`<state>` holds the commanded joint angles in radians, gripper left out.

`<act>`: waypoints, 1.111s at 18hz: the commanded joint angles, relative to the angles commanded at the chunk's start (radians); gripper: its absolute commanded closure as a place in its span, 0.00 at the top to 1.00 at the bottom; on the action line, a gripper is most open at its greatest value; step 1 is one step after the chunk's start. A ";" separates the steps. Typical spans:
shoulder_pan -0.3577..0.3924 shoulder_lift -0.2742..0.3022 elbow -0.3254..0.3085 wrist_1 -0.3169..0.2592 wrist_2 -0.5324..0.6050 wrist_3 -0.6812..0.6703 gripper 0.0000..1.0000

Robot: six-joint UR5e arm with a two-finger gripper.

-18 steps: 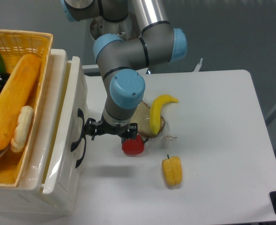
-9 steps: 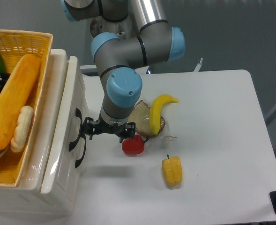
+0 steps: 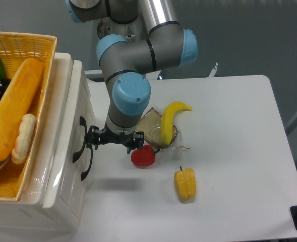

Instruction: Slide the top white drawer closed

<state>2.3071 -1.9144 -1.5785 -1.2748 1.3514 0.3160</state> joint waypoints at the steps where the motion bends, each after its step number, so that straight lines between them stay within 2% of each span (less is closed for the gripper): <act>1: 0.003 0.000 0.000 0.000 -0.002 0.002 1.00; 4: 0.017 -0.005 0.005 0.003 0.006 0.008 1.00; 9: 0.100 0.000 0.025 0.009 0.041 0.014 1.00; 12: 0.169 0.026 0.046 0.009 0.061 0.015 1.00; 15: 0.213 0.064 0.063 0.008 0.158 0.028 1.00; 20: 0.296 0.129 0.058 0.005 0.199 0.230 1.00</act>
<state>2.6030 -1.7857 -1.5202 -1.2702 1.5507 0.5456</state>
